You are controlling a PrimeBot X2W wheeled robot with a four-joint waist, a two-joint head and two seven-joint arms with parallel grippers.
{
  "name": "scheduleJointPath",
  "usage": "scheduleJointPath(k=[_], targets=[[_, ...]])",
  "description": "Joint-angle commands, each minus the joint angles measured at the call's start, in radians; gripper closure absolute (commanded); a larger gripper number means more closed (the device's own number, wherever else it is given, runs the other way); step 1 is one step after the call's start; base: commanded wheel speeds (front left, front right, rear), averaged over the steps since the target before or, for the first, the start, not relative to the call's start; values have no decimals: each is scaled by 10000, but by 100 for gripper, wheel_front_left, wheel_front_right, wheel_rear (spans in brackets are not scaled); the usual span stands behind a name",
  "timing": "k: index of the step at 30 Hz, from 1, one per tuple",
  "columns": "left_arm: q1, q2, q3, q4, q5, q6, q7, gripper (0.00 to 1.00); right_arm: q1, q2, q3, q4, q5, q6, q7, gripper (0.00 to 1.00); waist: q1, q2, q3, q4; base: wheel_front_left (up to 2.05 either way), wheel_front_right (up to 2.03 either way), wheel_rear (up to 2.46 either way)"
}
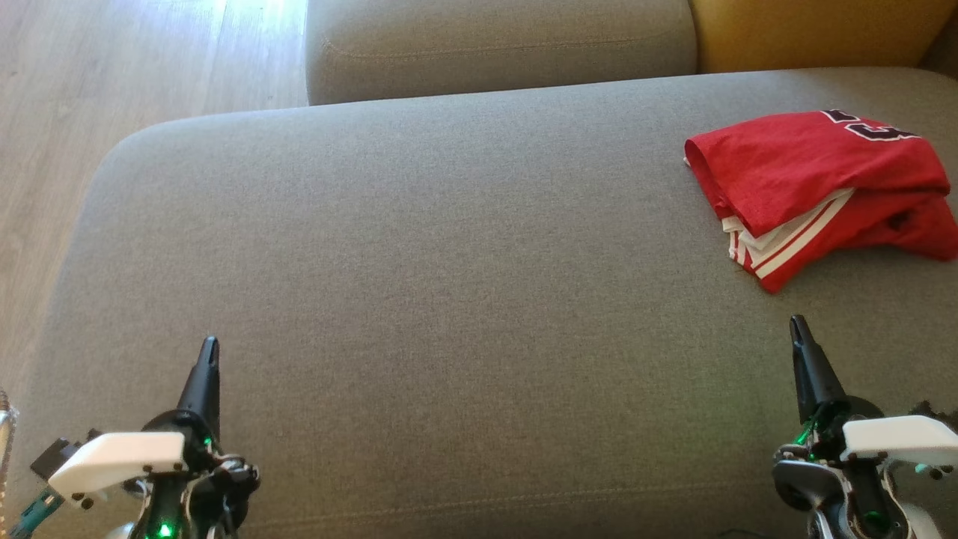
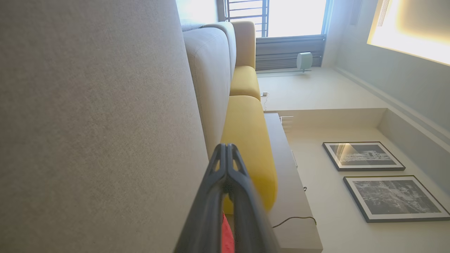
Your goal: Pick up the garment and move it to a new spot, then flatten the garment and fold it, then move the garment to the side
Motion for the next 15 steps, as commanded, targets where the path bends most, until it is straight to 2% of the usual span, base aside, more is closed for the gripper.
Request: scheduleJointPath(k=[1, 4, 15], targets=[[-653, 147, 446, -232, -383, -161, 116, 100, -641, -172, 157, -268, 391, -2, 123, 100, 0, 0, 8, -3, 0, 0, 0], [-734, 142, 534, -169, -752, -226, 206, 100, -697, -171, 139, -234, 744, -2, 213, 100, 0, 0, 22, -10, 0, 0, 0], [-748, 109, 591, -158, -759, -234, 254, 100, -706, -150, 107, -228, 763, -2, 248, 100, 0, 0, 24, -10, 0, 0, 0]])
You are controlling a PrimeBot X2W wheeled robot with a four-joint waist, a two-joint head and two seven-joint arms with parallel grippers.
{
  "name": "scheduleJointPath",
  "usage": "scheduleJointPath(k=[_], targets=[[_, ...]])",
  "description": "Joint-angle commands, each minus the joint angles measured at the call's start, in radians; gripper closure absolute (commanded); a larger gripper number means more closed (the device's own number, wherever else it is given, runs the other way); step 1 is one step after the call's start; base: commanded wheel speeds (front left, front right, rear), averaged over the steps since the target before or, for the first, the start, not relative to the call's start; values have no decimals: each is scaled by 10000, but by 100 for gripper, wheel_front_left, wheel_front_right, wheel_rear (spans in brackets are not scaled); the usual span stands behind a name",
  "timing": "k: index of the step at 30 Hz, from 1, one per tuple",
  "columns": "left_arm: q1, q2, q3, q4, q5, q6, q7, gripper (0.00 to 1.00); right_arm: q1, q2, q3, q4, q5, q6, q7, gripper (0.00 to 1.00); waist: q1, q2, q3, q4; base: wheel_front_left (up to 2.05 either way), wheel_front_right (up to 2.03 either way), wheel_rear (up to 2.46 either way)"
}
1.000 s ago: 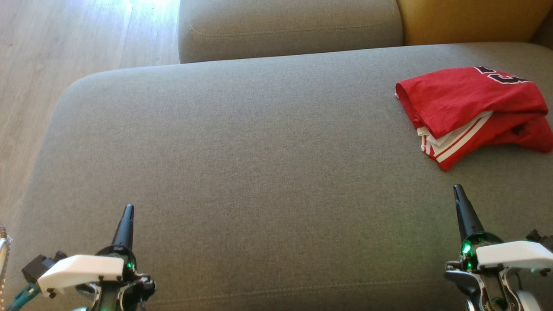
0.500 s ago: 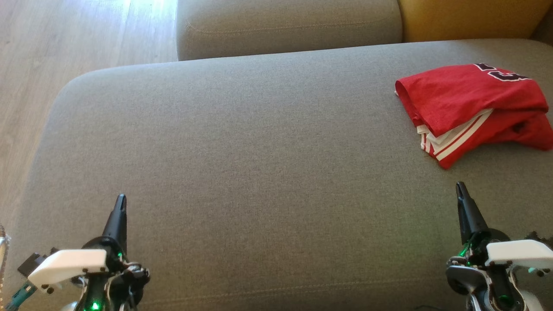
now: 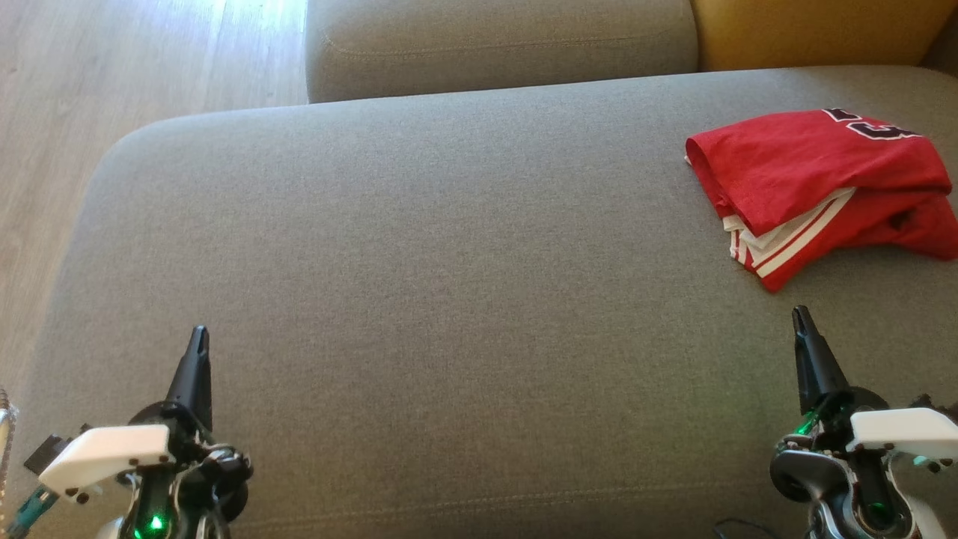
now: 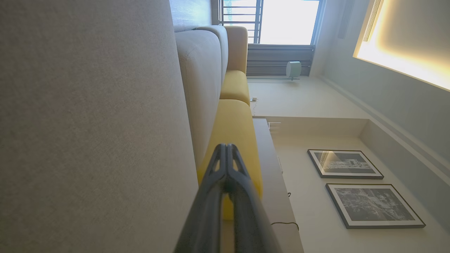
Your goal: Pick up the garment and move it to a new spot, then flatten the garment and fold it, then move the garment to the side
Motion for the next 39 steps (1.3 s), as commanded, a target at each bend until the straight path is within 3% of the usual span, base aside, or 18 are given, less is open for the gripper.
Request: scheduleJointPath(k=[1, 39], targets=[[-518, 127, 348, -269, -6, -73, 49, 100, -478, -144, 170, -325, 48, -2, 65, 100, 0, 0, -1, 0, 0, 0, 0], [-529, 27, 488, -262, 111, -73, 161, 100, -486, -82, 81, -320, -27, -2, 136, 100, 0, 0, -1, 0, 0, 0, 0]])
